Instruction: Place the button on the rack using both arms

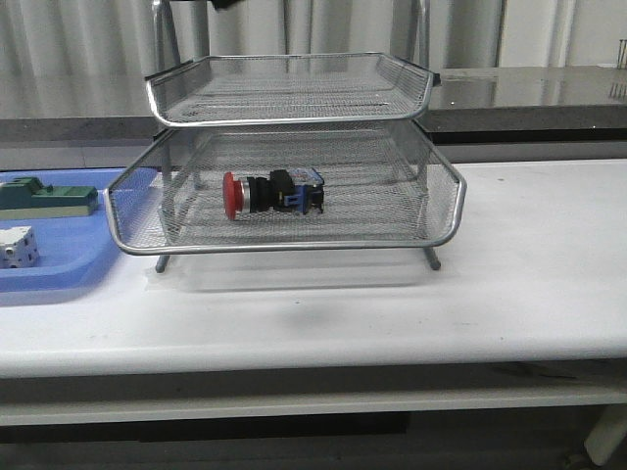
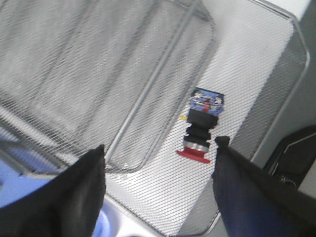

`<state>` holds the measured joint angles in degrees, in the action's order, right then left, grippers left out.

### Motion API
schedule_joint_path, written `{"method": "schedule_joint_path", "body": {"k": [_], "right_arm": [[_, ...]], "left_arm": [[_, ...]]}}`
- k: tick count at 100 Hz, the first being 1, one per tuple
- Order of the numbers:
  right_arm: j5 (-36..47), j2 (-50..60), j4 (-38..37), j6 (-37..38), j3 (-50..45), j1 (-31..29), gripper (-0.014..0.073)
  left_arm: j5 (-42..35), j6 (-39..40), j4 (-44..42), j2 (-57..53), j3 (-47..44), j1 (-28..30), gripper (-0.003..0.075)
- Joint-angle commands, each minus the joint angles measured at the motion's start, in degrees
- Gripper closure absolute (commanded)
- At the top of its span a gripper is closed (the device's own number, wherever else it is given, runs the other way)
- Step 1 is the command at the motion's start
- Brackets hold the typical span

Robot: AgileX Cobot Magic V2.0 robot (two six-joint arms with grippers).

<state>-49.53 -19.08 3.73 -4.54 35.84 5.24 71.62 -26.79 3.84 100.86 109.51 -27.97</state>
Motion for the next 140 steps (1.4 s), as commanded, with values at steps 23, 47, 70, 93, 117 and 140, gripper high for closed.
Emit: {"method": "schedule_joint_path", "body": {"k": [23,47,70,93,117,140], "right_arm": [[3.77,-0.58,-0.25,0.08,1.34,-0.09,0.0664],[3.77,-0.58,-0.25,0.08,1.34,-0.09,0.0664],[3.77,-0.58,-0.25,0.08,1.34,-0.09,0.0664],[3.77,-0.58,-0.25,0.08,1.34,-0.09,0.0664],[3.77,-0.58,-0.25,0.08,1.34,-0.09,0.0664],[3.77,-0.58,-0.25,0.08,1.34,-0.09,0.0664]], "left_arm": [[0.75,3.62,1.61,-13.41,-4.15,11.61,0.0271],[-10.48,3.75,2.71,-24.31,-18.98,17.49,0.0271],[-30.58,4.56,5.43,-36.74,-37.72,21.05,0.0271],[-51.24,4.56,7.73,-48.88,-57.08,21.75,0.0271],[-64.4,4.56,9.74,-59.73,-74.28,21.75,0.0271],[-74.36,4.56,12.01,-69.18,-87.53,21.75,0.0271]]}}
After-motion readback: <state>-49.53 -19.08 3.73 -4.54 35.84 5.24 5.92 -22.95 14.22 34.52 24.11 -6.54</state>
